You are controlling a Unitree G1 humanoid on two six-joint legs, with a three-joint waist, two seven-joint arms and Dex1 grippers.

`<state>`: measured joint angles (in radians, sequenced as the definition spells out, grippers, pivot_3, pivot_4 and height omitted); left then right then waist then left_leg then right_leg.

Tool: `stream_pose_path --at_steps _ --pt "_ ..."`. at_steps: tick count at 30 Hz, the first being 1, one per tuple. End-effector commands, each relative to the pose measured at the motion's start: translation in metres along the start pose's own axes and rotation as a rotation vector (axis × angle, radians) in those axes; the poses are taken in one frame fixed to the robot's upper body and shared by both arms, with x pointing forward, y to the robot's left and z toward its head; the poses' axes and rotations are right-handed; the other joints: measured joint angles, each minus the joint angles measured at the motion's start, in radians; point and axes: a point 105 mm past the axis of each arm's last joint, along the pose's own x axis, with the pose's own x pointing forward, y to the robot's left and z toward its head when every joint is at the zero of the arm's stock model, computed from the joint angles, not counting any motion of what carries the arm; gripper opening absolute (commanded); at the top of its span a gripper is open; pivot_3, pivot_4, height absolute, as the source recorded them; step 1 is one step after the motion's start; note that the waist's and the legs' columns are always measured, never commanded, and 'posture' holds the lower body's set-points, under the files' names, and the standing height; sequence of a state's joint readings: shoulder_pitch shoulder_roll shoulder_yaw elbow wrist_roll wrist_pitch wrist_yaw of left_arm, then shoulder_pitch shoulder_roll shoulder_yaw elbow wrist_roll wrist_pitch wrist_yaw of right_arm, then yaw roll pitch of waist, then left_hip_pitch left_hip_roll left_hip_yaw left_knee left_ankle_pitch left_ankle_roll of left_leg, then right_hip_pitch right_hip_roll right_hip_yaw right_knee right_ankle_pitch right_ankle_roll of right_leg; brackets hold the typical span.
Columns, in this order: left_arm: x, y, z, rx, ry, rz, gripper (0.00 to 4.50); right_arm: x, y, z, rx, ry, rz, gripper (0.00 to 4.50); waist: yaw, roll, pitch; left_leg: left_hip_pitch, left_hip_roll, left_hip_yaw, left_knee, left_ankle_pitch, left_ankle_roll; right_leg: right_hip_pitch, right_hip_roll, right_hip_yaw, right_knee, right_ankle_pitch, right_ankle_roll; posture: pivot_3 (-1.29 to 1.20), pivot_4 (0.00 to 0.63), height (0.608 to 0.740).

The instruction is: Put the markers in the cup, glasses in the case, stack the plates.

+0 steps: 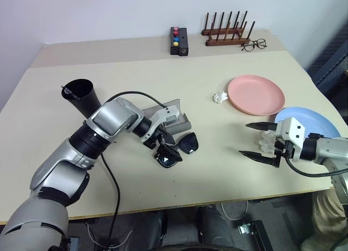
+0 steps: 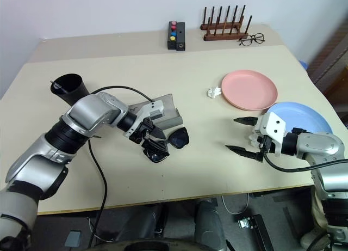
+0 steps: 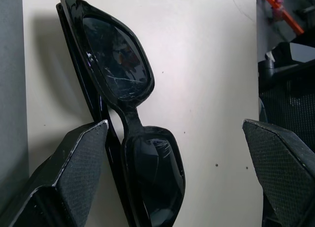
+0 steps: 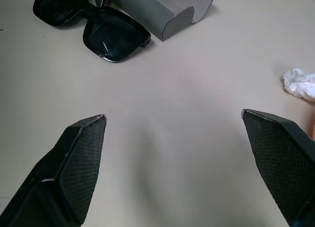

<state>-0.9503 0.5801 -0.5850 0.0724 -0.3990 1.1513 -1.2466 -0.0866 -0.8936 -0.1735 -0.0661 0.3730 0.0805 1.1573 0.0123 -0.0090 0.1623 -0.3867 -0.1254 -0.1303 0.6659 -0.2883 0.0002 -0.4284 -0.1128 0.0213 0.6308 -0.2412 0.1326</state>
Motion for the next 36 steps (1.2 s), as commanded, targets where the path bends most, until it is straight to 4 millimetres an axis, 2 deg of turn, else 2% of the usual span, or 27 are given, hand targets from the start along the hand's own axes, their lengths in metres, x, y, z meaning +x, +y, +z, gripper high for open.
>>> stream_pose_path --at_steps 1,3,7,8,12,13,16,20,23,26,27,29,34,36 --pt "-0.003 0.001 0.010 0.030 -0.002 0.029 4.47 -0.006 -0.005 0.010 -0.045 -0.029 -0.032 4.50 0.000 0.000 0.000 0.000 0.000 0.000 0.000 0.000 0.000 0.000 0.000 0.000 0.000 0.000 0.000 0.00 0.150 0.740" --pt "-0.003 0.001 0.010 0.031 0.000 0.035 4.47 -0.006 -0.006 0.010 -0.045 -0.029 -0.034 4.50 0.000 0.000 0.000 0.000 0.000 0.000 0.000 0.000 0.000 0.000 0.000 0.000 0.000 0.000 0.000 0.00 0.150 0.740" --pt "-0.001 0.003 0.009 0.032 0.006 0.043 2.77 -0.008 -0.006 0.009 -0.047 -0.028 -0.039 4.50 0.000 0.000 0.000 0.000 0.000 0.000 0.000 0.000 0.000 0.000 0.000 0.000 0.000 0.000 0.000 0.00 0.150 0.740" --pt "-0.001 0.003 0.008 0.033 0.009 0.043 2.09 -0.008 -0.006 0.009 -0.048 -0.027 -0.042 4.50 0.000 0.000 0.000 0.000 0.000 0.000 0.000 0.000 0.000 0.000 0.000 0.000 0.000 0.000 0.000 0.00 0.150 0.740" --pt "0.000 0.005 0.003 0.027 0.021 0.045 0.10 -0.009 -0.007 0.010 -0.052 -0.024 -0.049 4.50 0.000 0.000 0.000 0.000 0.000 0.000 0.000 0.000 0.000 0.000 0.000 0.000 0.000 0.000 0.000 0.00 0.150 0.740" --pt "0.000 0.005 0.002 0.027 0.022 0.043 0.04 -0.009 -0.008 0.011 -0.053 -0.024 -0.051 4.50 0.000 0.000 0.000 0.000 0.000 0.000 0.000 0.000 0.000 0.000 0.000 0.000 0.000 0.000 0.000 0.00 0.150 0.740" --pt "0.000 0.010 0.000 0.031 -0.012 0.067 0.04 -0.008 -0.007 0.014 -0.055 -0.026 -0.053 4.50 0.000 0.000 0.000 0.000 0.000 0.000 0.000 0.000 0.000 0.000 0.000 0.000 0.000 0.000 0.000 0.00 0.150 0.740" --pt "-0.001 0.018 0.000 0.122 -0.118 0.135 0.04 -0.007 -0.006 0.016 -0.054 -0.026 -0.056 4.50 -0.001 0.000 0.000 0.000 0.000 0.000 0.000 0.000 0.000 0.000 0.000 0.000 0.000 0.000 0.000 0.00 0.150 0.740" --pt "-0.003 0.017 0.000 0.201 -0.207 0.170 0.04 -0.007 -0.006 0.016 -0.052 -0.025 -0.058 4.50 0.000 0.000 0.000 0.000 0.000 0.000 0.000 0.000 0.000 0.000 0.000 0.000 0.000 0.000 0.000 0.00 0.150 0.740" --pt "-0.007 0.009 0.000 0.161 -0.253 0.131 0.04 -0.008 -0.006 0.016 -0.049 -0.025 -0.060 4.50 0.003 0.000 0.000 0.000 0.000 0.000 0.000 0.000 0.000 0.000 -0.001 0.000 0.000 0.000 0.000 0.00 0.150 0.740" --pt "-0.008 0.006 -0.001 0.160 -0.253 0.117 0.58 -0.008 -0.006 0.016 -0.048 -0.024 -0.060 4.50 0.004 0.000 0.000 0.000 0.000 0.000 0.001 0.000 0.000 0.000 -0.001 0.000 0.000 0.000 0.000 0.00 0.150 0.740" --pt "-0.009 0.004 -0.004 0.156 -0.246 0.115 1.35 -0.008 -0.007 0.015 -0.047 -0.024 -0.060 4.50 0.002 0.000 0.000 0.000 0.000 0.000 0.001 0.000 0.000 0.000 -0.001 0.000 0.000 0.000 0.000 0.00 0.150 0.740" --pt "-0.010 0.005 -0.008 0.130 -0.233 0.125 3.84 -0.006 -0.009 0.015 -0.050 -0.027 -0.057 4.50 0.000 0.001 0.000 0.000 0.000 0.000 0.001 0.000 0.000 0.000 0.000 0.000 0.000 0.000 0.000 0.00 0.150 0.740" --pt "-0.008 0.002 -0.012 0.126 -0.211 0.106 3.84 -0.005 -0.010 0.015 -0.051 -0.028 -0.056 4.50 0.001 0.001 0.000 0.000 0.000 0.000 0.001 0.000 0.000 0.000 0.000 0.000 0.000 0.000 0.000 0.00 0.150 0.740"
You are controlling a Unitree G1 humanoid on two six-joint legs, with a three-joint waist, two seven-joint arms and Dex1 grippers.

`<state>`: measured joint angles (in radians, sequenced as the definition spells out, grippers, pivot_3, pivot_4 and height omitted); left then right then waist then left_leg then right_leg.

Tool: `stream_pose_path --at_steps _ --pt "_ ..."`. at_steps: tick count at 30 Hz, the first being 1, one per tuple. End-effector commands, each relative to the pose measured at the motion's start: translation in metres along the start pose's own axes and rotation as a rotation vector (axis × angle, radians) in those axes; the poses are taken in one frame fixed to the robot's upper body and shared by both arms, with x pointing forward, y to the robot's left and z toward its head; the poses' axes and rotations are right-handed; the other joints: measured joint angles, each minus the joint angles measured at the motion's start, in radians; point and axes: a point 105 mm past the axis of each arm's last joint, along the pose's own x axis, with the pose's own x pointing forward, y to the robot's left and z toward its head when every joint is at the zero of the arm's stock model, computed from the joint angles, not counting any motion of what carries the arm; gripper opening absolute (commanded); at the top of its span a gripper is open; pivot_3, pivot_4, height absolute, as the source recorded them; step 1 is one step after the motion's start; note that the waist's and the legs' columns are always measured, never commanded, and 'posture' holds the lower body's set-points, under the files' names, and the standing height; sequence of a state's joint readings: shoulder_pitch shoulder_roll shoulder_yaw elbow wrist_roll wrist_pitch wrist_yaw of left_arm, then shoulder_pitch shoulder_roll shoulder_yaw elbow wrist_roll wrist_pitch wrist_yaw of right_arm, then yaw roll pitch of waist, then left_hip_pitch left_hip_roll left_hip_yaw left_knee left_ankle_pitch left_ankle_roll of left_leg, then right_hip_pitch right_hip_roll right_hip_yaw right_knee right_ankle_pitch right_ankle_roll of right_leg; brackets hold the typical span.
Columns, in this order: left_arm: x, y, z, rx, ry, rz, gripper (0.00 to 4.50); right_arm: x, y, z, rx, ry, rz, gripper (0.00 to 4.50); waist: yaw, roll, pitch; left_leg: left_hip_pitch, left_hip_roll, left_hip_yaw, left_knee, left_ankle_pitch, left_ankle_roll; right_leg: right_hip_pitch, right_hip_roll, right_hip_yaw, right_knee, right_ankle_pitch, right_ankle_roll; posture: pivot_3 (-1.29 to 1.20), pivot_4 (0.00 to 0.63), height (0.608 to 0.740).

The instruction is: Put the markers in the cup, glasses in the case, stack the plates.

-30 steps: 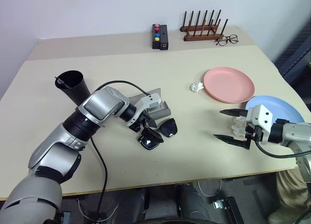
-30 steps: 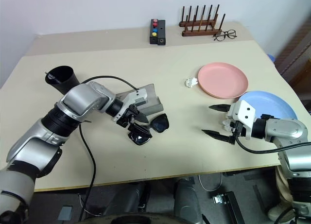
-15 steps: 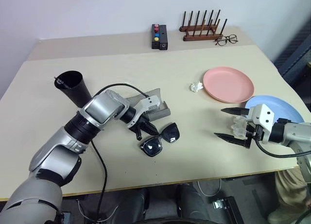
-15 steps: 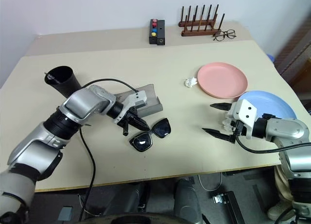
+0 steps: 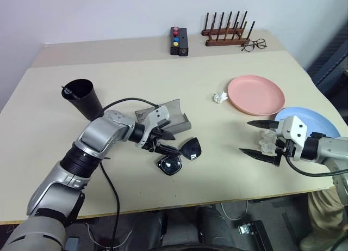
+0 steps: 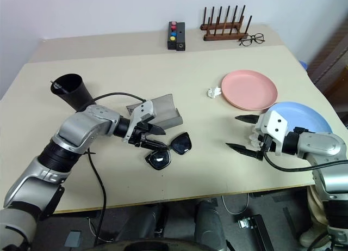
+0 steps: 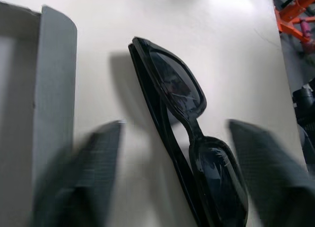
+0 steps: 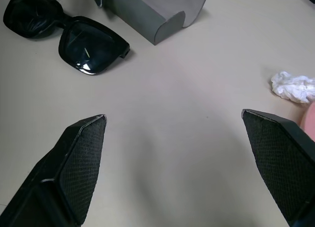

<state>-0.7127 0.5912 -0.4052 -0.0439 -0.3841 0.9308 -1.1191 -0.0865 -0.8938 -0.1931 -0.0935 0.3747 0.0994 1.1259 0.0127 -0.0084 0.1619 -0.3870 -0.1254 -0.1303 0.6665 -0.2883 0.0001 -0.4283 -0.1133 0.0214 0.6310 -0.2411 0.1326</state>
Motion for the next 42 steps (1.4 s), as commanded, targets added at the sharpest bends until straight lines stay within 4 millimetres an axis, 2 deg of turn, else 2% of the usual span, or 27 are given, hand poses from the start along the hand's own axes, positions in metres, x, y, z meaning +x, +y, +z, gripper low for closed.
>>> stream_pose_path --at_steps 1,11,19,22,28,36,42 --pt "-0.003 -0.007 0.001 0.021 0.005 -0.020 3.84 -0.003 -0.006 0.009 -0.039 -0.023 -0.016 4.50 0.000 0.000 0.000 0.000 0.000 0.000 0.000 0.000 0.000 0.000 0.000 0.000 0.000 0.000 0.000 0.00 0.150 0.740" --pt "0.006 -0.019 -0.011 0.035 0.043 -0.061 3.84 -0.006 -0.006 0.005 -0.040 -0.015 -0.019 4.50 0.000 0.000 0.000 0.000 0.000 0.000 0.000 0.000 0.000 0.000 0.000 0.000 0.000 0.000 0.000 0.00 0.150 0.740" --pt "0.013 -0.019 -0.012 0.039 0.062 -0.058 3.84 -0.007 -0.006 0.004 -0.040 -0.011 -0.021 4.50 0.000 0.000 0.000 0.000 0.000 0.000 0.000 0.000 0.000 0.000 0.000 0.000 0.000 0.000 0.000 0.00 0.150 0.740" --pt "0.015 -0.018 -0.013 0.035 0.064 -0.053 2.96 -0.008 -0.006 0.003 -0.039 -0.009 -0.024 4.50 0.001 0.000 0.000 0.000 0.000 0.000 0.000 0.000 0.000 0.000 0.000 0.000 0.000 0.000 0.000 0.00 0.150 0.740" --pt "0.019 -0.017 -0.017 0.042 0.083 -0.046 0.04 -0.010 -0.004 0.001 -0.035 -0.005 -0.033 4.50 0.002 0.000 0.000 0.000 0.000 0.000 0.000 0.000 0.000 0.000 0.000 0.000 0.000 0.000 0.000 0.00 0.150 0.740" --pt "0.015 -0.011 -0.015 0.046 0.071 -0.023 0.04 -0.011 -0.003 0.000 -0.029 -0.004 -0.044 4.50 0.000 0.001 -0.001 0.003 0.000 0.000 0.000 0.000 0.000 0.003 0.000 0.000 0.000 0.000 0.000 0.00 0.150 0.740" --pt "-0.004 -0.003 0.017 0.119 -0.069 0.001 0.04 -0.009 -0.005 -0.001 -0.033 -0.006 -0.049 4.50 0.001 0.001 -0.001 0.003 0.000 0.000 0.000 0.000 0.000 0.003 0.000 0.000 0.000 0.000 0.000 0.00 0.150 0.740"
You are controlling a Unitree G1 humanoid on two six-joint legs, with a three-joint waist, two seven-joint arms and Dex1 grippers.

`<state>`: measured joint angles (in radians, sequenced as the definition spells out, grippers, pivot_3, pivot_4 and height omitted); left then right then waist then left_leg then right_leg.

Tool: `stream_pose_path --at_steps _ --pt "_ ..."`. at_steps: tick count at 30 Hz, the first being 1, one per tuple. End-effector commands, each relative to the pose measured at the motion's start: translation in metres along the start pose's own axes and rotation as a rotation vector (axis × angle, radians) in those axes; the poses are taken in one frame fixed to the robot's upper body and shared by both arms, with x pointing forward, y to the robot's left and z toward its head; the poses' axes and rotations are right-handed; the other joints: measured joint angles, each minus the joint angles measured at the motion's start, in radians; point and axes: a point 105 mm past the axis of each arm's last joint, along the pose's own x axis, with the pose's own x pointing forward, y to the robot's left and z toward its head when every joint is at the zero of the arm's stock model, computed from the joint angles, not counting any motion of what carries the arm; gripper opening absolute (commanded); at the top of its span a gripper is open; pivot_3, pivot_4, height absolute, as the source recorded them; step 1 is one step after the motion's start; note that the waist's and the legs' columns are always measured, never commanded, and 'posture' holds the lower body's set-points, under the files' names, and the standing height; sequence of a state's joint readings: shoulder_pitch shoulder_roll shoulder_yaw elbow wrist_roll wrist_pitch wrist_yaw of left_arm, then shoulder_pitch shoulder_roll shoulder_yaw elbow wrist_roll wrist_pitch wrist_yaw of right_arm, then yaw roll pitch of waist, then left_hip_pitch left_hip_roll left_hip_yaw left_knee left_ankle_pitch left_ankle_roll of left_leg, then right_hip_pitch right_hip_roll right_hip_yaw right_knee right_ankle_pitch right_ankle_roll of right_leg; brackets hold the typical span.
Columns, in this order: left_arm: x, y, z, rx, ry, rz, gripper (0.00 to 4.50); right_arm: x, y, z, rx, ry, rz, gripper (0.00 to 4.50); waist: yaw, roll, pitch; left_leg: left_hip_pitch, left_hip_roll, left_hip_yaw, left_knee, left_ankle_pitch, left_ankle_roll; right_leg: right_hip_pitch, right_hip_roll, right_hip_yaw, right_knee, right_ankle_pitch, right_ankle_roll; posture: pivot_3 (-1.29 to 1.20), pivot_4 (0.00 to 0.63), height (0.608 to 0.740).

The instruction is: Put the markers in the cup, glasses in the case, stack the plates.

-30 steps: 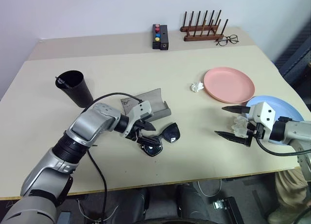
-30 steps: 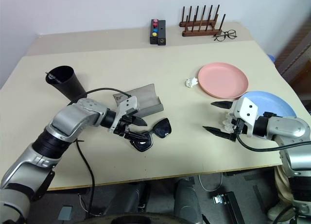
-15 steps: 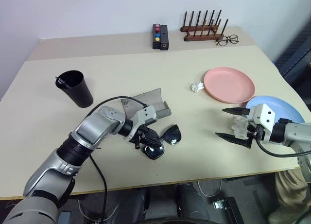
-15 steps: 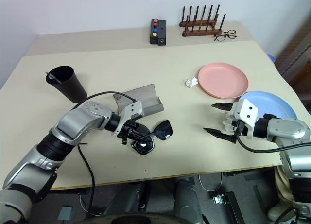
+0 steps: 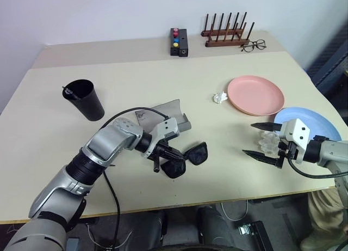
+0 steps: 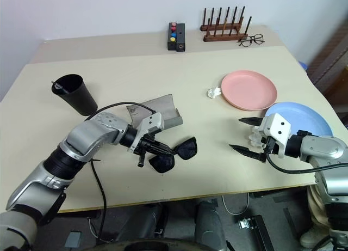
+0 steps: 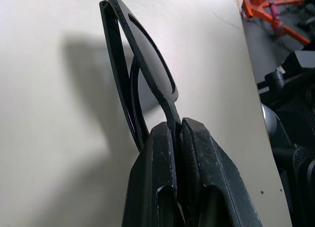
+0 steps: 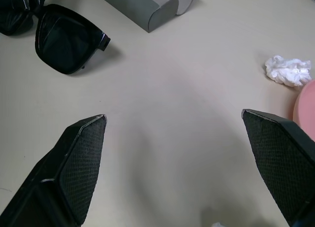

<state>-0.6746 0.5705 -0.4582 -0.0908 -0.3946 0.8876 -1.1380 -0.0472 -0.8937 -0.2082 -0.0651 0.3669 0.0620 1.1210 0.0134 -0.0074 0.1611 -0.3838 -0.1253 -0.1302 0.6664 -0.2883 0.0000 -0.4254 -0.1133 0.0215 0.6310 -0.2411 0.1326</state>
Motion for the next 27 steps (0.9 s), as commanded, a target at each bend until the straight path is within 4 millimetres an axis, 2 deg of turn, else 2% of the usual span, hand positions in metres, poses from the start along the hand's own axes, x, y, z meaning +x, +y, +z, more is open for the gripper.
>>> stream_pose_path --at_steps 1,5,11,15,17,24,27 --pt "-0.026 0.017 0.025 0.091 -0.083 0.105 0.04 -0.002 -0.007 0.011 -0.047 -0.028 -0.029 4.50 0.000 0.000 0.000 0.000 0.000 0.000 0.000 0.000 0.000 0.000 0.000 0.000 0.000 0.000 0.000 0.00 0.150 0.740" --pt "-0.058 0.031 0.065 0.204 -0.273 0.207 0.04 0.003 -0.010 0.011 -0.052 -0.039 -0.027 4.50 0.000 0.000 0.000 0.000 0.000 0.000 0.000 0.000 0.000 -0.001 0.000 0.000 0.000 0.000 0.000 0.00 0.150 0.740" --pt "-0.094 0.053 0.092 0.237 -0.376 0.315 0.04 0.013 -0.012 0.012 -0.058 -0.061 -0.013 4.50 -0.001 -0.001 0.000 -0.001 0.000 0.000 0.000 0.000 0.000 -0.001 0.000 -0.001 0.000 0.000 0.000 0.00 0.150 0.740" --pt "-0.107 0.065 0.086 0.212 -0.310 0.329 0.04 0.020 -0.015 0.013 -0.065 -0.073 -0.006 4.50 -0.003 -0.001 0.000 -0.001 0.000 0.000 0.000 0.000 0.000 -0.002 0.000 -0.001 0.000 0.000 0.000 0.00 0.150 0.740" --pt "-0.110 0.068 0.074 0.201 -0.239 0.322 0.04 0.022 -0.016 0.014 -0.068 -0.079 -0.001 4.50 -0.004 -0.001 0.000 -0.001 0.000 0.000 -0.001 0.000 0.000 -0.002 0.000 -0.001 0.000 0.000 0.000 0.00 0.150 0.740" --pt "-0.112 0.057 0.049 0.155 -0.081 0.201 0.04 0.026 -0.014 0.013 -0.070 -0.088 0.005 4.50 -0.002 -0.001 0.001 -0.003 0.000 0.000 0.000 0.000 0.000 -0.003 0.000 -0.001 0.000 0.000 0.000 0.00 0.150 0.740" --pt "-0.108 0.056 0.045 0.136 -0.064 0.167 0.04 0.026 -0.013 0.013 -0.068 -0.089 0.003 4.50 -0.002 0.000 0.001 -0.003 0.000 0.000 0.000 0.000 0.000 -0.003 0.000 -0.001 0.000 0.000 0.000 0.00 0.150 0.740"
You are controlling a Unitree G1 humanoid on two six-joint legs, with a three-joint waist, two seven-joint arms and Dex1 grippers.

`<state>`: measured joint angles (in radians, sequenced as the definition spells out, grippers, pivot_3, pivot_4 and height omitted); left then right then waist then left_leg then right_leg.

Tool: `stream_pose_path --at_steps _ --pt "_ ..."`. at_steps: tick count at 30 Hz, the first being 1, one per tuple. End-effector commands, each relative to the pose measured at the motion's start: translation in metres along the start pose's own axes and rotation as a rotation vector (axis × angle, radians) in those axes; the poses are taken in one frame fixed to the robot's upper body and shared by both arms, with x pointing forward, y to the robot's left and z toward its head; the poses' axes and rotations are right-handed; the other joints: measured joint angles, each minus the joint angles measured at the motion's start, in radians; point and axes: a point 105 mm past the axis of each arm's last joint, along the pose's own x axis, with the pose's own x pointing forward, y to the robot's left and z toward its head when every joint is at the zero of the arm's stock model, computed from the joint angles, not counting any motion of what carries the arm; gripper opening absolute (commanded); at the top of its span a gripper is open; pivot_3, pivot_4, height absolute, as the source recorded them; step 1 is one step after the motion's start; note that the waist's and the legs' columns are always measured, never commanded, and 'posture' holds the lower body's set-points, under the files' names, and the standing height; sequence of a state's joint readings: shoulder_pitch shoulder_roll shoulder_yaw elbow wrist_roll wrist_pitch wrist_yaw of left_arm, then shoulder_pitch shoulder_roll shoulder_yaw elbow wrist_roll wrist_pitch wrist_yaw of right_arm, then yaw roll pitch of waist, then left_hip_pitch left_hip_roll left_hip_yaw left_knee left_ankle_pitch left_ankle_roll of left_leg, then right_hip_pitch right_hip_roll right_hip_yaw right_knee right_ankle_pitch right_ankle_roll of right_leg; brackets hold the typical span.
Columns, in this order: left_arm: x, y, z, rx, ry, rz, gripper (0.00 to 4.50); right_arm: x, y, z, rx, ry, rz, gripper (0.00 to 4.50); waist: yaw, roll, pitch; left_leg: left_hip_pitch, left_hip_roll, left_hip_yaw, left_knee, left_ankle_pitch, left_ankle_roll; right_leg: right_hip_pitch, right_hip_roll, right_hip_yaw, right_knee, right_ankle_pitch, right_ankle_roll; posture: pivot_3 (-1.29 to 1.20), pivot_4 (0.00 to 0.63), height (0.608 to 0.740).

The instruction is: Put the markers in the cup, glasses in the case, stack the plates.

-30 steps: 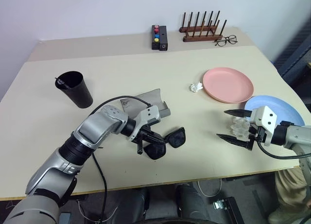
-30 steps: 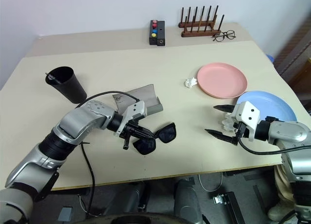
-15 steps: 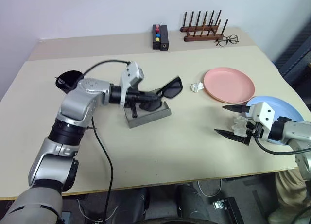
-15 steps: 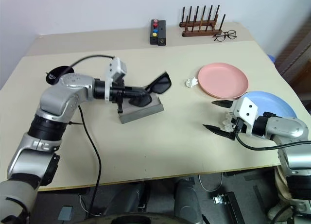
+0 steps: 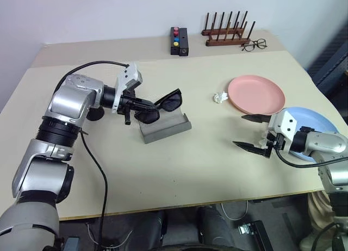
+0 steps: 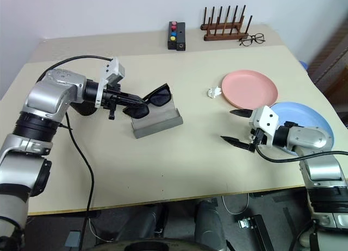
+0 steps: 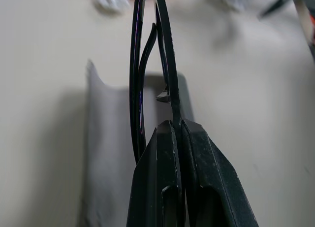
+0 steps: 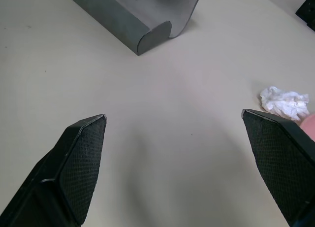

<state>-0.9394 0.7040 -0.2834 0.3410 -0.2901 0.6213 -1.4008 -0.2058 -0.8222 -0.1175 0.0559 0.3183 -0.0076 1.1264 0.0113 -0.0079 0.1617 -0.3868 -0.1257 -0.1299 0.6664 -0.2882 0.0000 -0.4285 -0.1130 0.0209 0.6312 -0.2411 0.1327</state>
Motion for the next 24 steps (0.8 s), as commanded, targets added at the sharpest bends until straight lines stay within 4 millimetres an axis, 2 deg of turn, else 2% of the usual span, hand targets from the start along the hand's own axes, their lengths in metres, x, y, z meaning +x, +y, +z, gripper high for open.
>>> stream_pose_path --at_steps 1,10,19,24 --pt "0.000 -0.003 0.006 0.019 0.010 -0.031 0.04 0.000 -0.001 0.006 -0.026 -0.021 -0.007 4.50 0.000 0.000 0.000 0.000 0.000 0.000 0.000 0.000 0.000 0.000 0.000 0.000 0.000 0.000 0.000 0.00 0.150 0.740" --pt "0.023 0.001 -0.009 0.011 0.045 -0.030 0.04 -0.003 0.003 0.007 -0.021 -0.019 -0.015 4.50 -0.001 0.000 0.000 0.000 0.000 0.000 0.000 0.000 0.000 0.000 0.000 0.000 0.000 0.000 0.000 0.00 0.150 0.740" --pt "0.026 0.013 -0.018 0.006 0.087 0.017 0.04 -0.008 0.006 0.009 -0.020 -0.011 -0.028 4.50 0.000 0.000 0.000 0.000 0.000 0.000 0.000 0.000 0.000 0.000 0.000 0.000 0.000 0.000 0.000 0.00 0.150 0.740" --pt "0.028 0.005 -0.021 0.005 0.099 -0.039 0.04 -0.009 0.006 0.010 -0.019 -0.009 -0.032 4.50 -0.001 0.000 0.000 0.000 0.000 0.000 0.000 0.000 0.000 0.000 0.000 0.000 0.000 0.000 0.000 0.00 0.150 0.740"
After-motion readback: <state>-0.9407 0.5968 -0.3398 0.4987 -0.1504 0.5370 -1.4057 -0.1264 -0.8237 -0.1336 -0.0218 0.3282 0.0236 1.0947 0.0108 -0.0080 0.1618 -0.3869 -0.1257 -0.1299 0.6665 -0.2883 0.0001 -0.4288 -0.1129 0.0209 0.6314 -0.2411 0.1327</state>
